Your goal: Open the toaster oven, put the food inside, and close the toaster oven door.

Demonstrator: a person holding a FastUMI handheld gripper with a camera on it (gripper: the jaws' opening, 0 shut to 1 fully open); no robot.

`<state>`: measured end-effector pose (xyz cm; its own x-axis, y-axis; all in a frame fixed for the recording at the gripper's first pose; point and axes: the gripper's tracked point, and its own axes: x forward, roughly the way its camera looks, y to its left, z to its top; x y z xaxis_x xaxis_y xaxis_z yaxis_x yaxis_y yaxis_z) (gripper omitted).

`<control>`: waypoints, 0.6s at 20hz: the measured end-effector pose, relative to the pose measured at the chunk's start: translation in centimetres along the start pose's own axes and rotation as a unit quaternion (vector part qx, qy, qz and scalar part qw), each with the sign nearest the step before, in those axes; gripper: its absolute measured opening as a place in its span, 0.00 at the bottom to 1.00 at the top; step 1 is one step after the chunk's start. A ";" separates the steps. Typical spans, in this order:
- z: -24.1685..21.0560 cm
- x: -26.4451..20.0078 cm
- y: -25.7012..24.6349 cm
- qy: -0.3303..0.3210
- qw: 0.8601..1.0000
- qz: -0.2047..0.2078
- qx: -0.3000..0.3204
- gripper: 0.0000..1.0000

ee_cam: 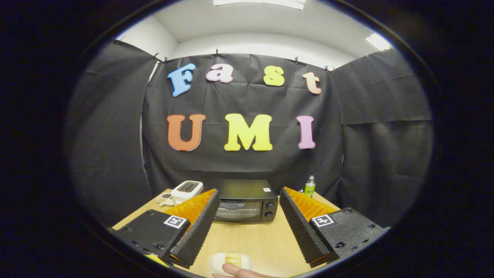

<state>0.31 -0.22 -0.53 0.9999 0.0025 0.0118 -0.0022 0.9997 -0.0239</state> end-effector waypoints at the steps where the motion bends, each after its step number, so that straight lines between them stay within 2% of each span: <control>1: -0.2 0.2 -0.2 0.001 1.000 -0.002 0.000 1.00; 8: -0.8 3.8 -1.1 0.005 1.000 -0.028 -0.005 1.00; 12: -1.2 7.3 -0.6 0.005 1.000 -0.021 -0.003 1.00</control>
<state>7.61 -0.85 -1.59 0.9992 -0.0401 0.0022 0.0402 0.9988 -0.0294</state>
